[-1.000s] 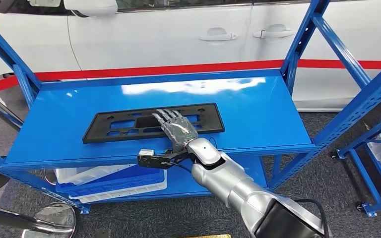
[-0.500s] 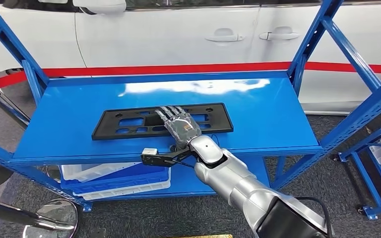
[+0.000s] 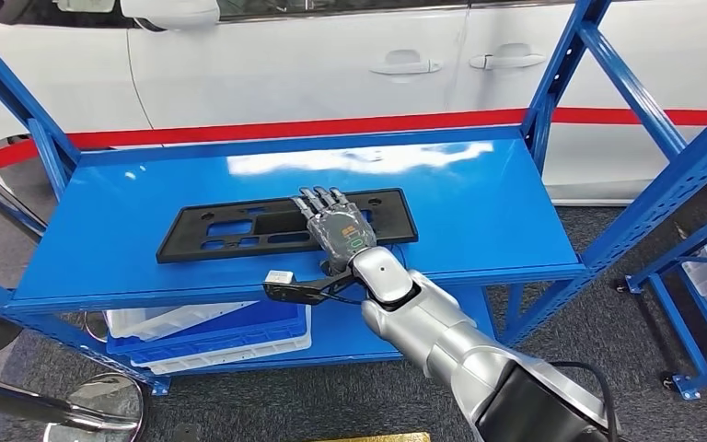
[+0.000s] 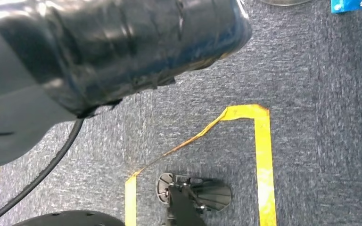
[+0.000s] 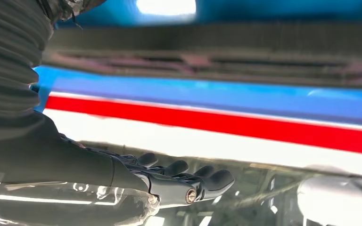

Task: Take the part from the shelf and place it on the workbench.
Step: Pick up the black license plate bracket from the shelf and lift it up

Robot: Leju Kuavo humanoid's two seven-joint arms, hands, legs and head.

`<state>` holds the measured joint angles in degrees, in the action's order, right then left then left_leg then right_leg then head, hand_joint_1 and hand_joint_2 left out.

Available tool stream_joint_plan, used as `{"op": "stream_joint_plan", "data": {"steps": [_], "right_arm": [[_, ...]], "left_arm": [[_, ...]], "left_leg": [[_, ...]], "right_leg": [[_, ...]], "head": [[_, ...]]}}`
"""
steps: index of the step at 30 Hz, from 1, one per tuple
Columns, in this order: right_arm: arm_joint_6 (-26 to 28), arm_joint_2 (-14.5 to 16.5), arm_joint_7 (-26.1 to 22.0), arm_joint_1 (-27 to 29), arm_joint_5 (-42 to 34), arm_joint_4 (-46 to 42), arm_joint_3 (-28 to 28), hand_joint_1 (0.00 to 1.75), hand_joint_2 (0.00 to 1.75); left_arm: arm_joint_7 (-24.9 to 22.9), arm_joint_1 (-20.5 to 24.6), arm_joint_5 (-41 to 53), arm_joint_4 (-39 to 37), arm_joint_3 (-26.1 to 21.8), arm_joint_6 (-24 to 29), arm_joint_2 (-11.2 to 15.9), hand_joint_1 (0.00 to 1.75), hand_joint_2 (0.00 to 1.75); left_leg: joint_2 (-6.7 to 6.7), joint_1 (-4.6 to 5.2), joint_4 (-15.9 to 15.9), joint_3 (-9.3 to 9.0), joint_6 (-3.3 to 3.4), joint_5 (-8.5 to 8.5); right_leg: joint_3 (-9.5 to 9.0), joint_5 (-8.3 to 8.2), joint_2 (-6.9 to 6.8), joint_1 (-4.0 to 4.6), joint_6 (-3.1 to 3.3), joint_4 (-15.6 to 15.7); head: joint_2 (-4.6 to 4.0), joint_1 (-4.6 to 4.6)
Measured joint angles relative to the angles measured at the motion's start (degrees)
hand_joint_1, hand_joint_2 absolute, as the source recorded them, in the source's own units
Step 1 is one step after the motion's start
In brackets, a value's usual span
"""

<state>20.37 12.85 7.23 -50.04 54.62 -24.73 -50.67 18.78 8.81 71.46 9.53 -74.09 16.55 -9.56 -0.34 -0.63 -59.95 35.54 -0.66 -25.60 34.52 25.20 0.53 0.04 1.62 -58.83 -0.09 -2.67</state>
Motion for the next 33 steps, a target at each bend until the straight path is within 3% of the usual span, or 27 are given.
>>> {"op": "stream_joint_plan", "data": {"steps": [3, 5, 6, 9, 10, 11, 12, 14, 16, 19, 21, 24, 25, 26, 27, 30, 31, 33], "right_arm": [[0.1, -0.2, 2.2, -0.2, 1.1, 0.1, 0.0, 1.72, 1.75], [-1.5, -0.7, 3.9, -0.3, 1.0, 0.3, 0.0, 1.75, 1.75], [-2.5, -1.0, 4.5, -0.3, 0.8, 0.4, 0.0, 1.75, 1.75], [-4.0, -2.2, 5.1, -0.1, 0.7, 0.8, 0.0, 1.75, 1.75], [-4.1, -2.5, 5.1, 0.0, 0.8, 1.0, 0.0, 1.75, 1.75], [-4.1, -2.8, 5.2, 0.1, 0.8, 1.1, 0.0, 1.75, 1.75], [-4.1, -3.0, 5.2, 0.1, 1.0, 1.2, 0.0, 1.75, 1.75], [-3.7, -3.3, 5.2, 0.0, 1.4, 1.3, 0.0, 1.75, 1.75], [-2.7, -3.4, 5.1, -0.2, 2.1, 1.3, 0.0, 1.75, 1.75], [-1.2, -3.7, 4.8, -0.3, 3.0, 1.3, 0.0, 1.75, 1.75], [-0.8, -3.8, 4.6, -0.4, 3.2, 1.3, 0.0, 1.75, 1.75], [-0.7, -3.9, 4.2, -0.4, 3.3, 1.3, 0.0, 1.75, 1.75], [-0.7, -4.0, 4.1, -0.4, 3.4, 1.3, 0.0, 1.75, 1.75], [-0.7, -4.0, 4.0, -0.4, 3.5, 1.4, 0.0, 1.75, 1.75], [-0.7, -4.1, 3.9, -0.4, 3.5, 1.4, 0.0, 1.75, 1.75], [-0.8, -4.2, 3.4, -0.4, 3.5, 1.4, 0.0, 1.75, 1.75], [-0.8, -4.2, 3.1, -0.5, 3.5, 1.4, 0.0, 1.75, 1.75], [-0.7, -4.3, 2.4, -0.5, 3.3, 1.4, 0.0, 1.75, 1.75]], "left_arm": [[0.0, 0.0, 0.3, 0.0, -0.2, 0.3, 0.0, 0.0, 0.0], [0.0, 0.0, 0.5, 0.0, -0.3, 0.4, 0.0, 0.0, 0.0], [0.0, 0.0, 0.5, 0.0, -0.3, 0.4, 0.0, 0.0, 0.0], [0.0, 0.0, 0.6, 0.0, -0.4, 0.4, 0.1, 0.0, 0.0], [0.0, 0.0, 0.6, 0.0, -0.5, 0.4, 0.1, 0.0, 0.0], [0.0, 0.0, 0.6, 0.0, -0.6, 0.4, 0.1, 0.0, 0.0], [0.0, 0.0, 0.7, 0.0, -0.6, 0.4, 0.1, 0.0, 0.0], [0.0, 0.0, 0.9, 0.0, -0.7, 0.4, 0.1, 0.0, 0.0], [0.0, 0.1, 1.1, 0.0, -0.8, 0.6, 0.1, 0.0, 0.0], [0.0, 0.1, 1.5, 0.0, -1.1, 0.9, 0.1, 0.0, 0.0], [0.0, 0.1, 1.6, 0.0, -1.2, 1.1, 0.1, 0.0, 0.0], [0.0, 0.1, 1.7, 0.0, -1.2, 1.2, 0.1, 0.0, 0.0], [0.0, 0.0, 1.7, 0.0, -1.3, 1.2, 0.1, 0.0, 0.0], [0.0, 0.0, 1.7, 0.0, -1.3, 1.2, 0.1, 0.0, 0.0], [0.0, 0.0, 1.7, 0.0, -1.3, 1.2, 0.1, 0.0, 0.0], [0.1, 0.1, 1.7, 0.0, -1.3, 1.3, 0.2, 0.0, 0.0], [0.2, 0.2, 1.7, 0.0, -1.3, 1.3, 0.2, 0.0, 0.0], [0.2, 0.2, 1.8, 0.0, -1.3, 1.3, 0.2, 0.0, 0.0]], "left_leg": [[-0.08, 0.36, 2.0, -0.8, 0.91, 0.22], [0.0, 0.2, 2.5, -1.02, 1.65, 0.56], [0.04, 0.09, 2.8, -1.15, 2.02, 0.72], [0.05, 0.13, 2.9, -1.22, 2.57, 0.75], [0.05, 0.16, 2.8, -1.23, 2.62, 0.71], [0.05, 0.16, 2.8, -1.23, 2.63, 0.67], [0.04, 0.16, 2.7, -1.25, 2.6, 0.61], [0.01, 0.2, 2.3, -1.22, 2.36, 0.31], [-0.02, 0.39, 1.8, -0.97, 1.94, -0.02], [-0.02, 0.47, 1.6, -0.76, 1.28, -0.19], [0.02, 0.38, -0.3, -0.04, 0.72, -1.6], [0.05, 0.15, -10.4, 4.59, -0.03, -6.51], [0.05, 0.07, -13.4, 6.08, -0.15, -7.39], [0.05, 0.03, -14.5, 6.66, -0.19, -7.18], [0.05, 0.01, -13.3, 6.16, -0.15, -5.93], [0.05, 0.12, -2.1, 0.82, 0.31, -0.83], [0.02, 0.24, 0.5, -0.43, 0.52, -0.17], [-0.04, 0.56, 1.8, -1.13, 0.93, -0.19]], "right_leg": [[0.13, -0.14, 0.05, 0.04, -0.82, 0.2], [0.47, 0.56, 0.01, -0.07, -1.4, -0.6], [1.25, 1.72, -0.01, -0.09, -1.63, -2.3], [6.3, 6.69, -0.05, -0.16, -1.97, -13.0], [7.64, 7.3, -0.06, -0.17, -2.03, -15.6], [8.11, 6.87, -0.06, -0.18, -2.04, -16.2], [7.38, 5.35, -0.07, -0.2, -2.0, -14.5], [3.78, 1.53, -0.07, -0.2, -1.77, -6.8], [1.14, -0.1, -0.03, -0.12, -1.44, -1.4], [0.66, -0.03, 0.03, 0.0, -0.82, -0.4], [0.38, -0.16, -0.06, -0.22, -0.24, -0.1], [0.22, -0.13, -0.22, -0.25, 0.21, 0.0], [0.22, -0.09, -0.24, -0.2, 0.26, -0.1], [0.21, -0.07, -0.24, -0.17, 0.28, -0.1], [0.16, -0.04, -0.22, -0.16, 0.29, -0.1], [-0.02, 0.09, -0.09, -0.08, 0.11, -0.2], [0.02, 0.08, -0.05, -0.02, -0.11, -0.1], [0.11, -0.04, 0.02, 0.04, -0.65, 0.0]], "head": [[0.0, 0.05], [0.0, 0.08], [0.0, 0.14], [0.0, 0.29], [0.0, 0.29], [0.0, 0.31], [0.0, 0.31], [0.0, 0.31], [0.0, 0.23], [0.0, 0.19], [0.0, 0.0], [0.0, -0.31], [0.0, -0.29], [0.0, -0.3], [0.0, -0.3], [0.0, -0.29], [0.0, -0.28], [0.0, -0.25]]}}
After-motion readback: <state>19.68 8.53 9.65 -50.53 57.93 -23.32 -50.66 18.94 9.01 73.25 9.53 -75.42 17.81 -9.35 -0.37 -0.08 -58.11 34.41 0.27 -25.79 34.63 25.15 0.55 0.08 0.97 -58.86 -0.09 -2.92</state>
